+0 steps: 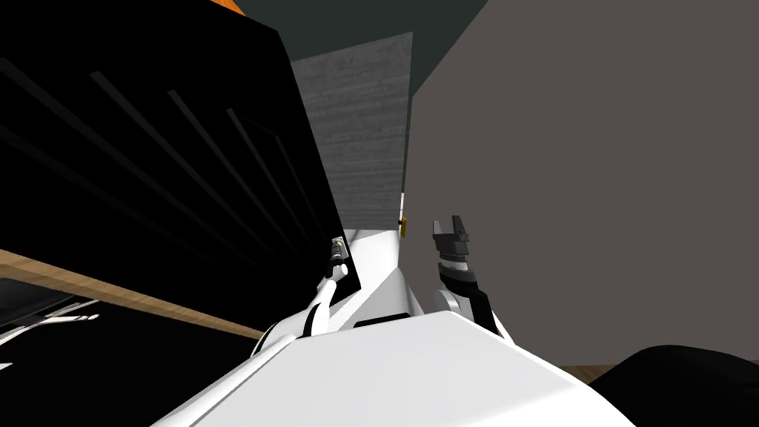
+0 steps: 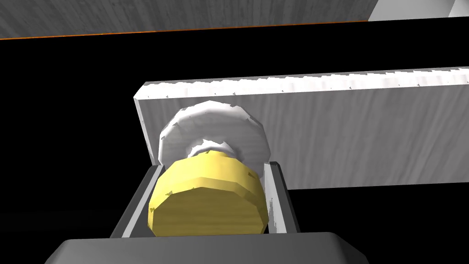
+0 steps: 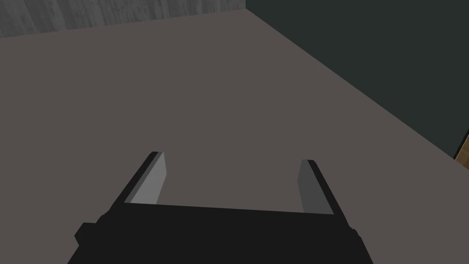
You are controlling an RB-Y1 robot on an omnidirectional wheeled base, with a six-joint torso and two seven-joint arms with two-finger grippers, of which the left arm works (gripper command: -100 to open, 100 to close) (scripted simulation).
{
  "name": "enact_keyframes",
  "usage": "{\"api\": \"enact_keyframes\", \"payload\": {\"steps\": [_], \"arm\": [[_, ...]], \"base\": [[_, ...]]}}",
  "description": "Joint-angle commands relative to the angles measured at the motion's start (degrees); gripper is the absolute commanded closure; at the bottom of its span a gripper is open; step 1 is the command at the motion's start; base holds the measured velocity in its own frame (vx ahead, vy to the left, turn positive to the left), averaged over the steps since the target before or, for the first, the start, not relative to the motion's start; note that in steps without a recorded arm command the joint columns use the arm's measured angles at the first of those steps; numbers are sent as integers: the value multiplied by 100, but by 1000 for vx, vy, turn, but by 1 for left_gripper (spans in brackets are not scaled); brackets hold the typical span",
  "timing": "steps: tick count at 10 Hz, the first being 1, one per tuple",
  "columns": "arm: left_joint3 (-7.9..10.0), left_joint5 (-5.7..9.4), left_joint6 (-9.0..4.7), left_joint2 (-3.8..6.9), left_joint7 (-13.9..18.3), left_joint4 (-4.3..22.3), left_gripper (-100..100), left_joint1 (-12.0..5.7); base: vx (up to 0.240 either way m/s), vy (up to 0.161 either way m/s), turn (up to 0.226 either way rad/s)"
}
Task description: Push the door open
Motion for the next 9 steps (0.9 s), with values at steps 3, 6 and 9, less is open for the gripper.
{"api": "enact_keyframes", "payload": {"steps": [3,6,9], "arm": [[221,208,-74,87,-318,-190,100,42],[333,322,-126,119,-472,-246,100,58],[418,408,-166,136,-588,-289,100,69]], "base": [[150,37,-33],[156,41,-29],[57,8,-8]]}}
